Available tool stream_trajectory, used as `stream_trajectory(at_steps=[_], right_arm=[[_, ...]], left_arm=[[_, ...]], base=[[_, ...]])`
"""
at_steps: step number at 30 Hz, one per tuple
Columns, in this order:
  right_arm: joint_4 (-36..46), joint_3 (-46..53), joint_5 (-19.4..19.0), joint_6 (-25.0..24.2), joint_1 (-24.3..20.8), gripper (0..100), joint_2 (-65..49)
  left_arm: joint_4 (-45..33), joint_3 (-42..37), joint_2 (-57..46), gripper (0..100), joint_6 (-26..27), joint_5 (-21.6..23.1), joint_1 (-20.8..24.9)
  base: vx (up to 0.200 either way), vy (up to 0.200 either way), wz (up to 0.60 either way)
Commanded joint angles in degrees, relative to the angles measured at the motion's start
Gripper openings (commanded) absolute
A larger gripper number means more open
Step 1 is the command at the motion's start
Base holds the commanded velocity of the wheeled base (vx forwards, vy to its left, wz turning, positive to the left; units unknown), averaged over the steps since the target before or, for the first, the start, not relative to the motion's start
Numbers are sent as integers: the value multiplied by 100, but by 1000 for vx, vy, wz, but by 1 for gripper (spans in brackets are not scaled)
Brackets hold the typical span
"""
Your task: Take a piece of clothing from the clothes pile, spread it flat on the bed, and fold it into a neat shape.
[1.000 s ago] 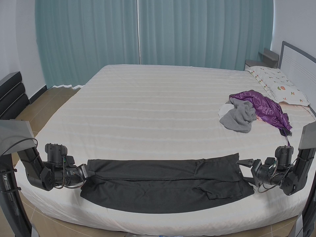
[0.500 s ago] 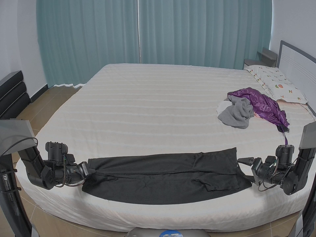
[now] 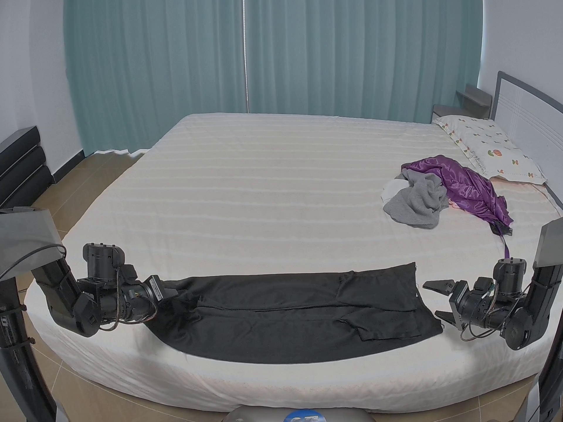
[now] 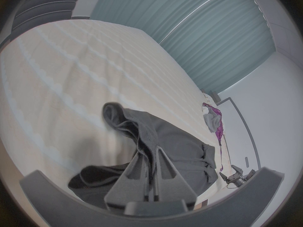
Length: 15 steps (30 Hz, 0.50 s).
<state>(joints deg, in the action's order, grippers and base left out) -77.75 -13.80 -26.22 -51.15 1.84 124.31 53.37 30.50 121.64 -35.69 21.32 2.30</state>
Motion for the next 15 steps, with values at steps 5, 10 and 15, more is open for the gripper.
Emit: stream_trajectory(at_steps=[5, 10, 15], right_arm=[[-3, 123, -6, -9, 0, 100, -135], [-3, 158, -6, -9, 0, 100, -135], [-3, 167, -6, -9, 0, 100, -144]], left_arm=[[-108, 61, -703, 0, -315, -190, 402], [-591, 351, -940, 0, -315, -313, 640], [-1101, 676, -1063, 0, -315, -550, 1026]], base=[[0, -200, 0], [0, -200, 0], [0, -200, 0]])
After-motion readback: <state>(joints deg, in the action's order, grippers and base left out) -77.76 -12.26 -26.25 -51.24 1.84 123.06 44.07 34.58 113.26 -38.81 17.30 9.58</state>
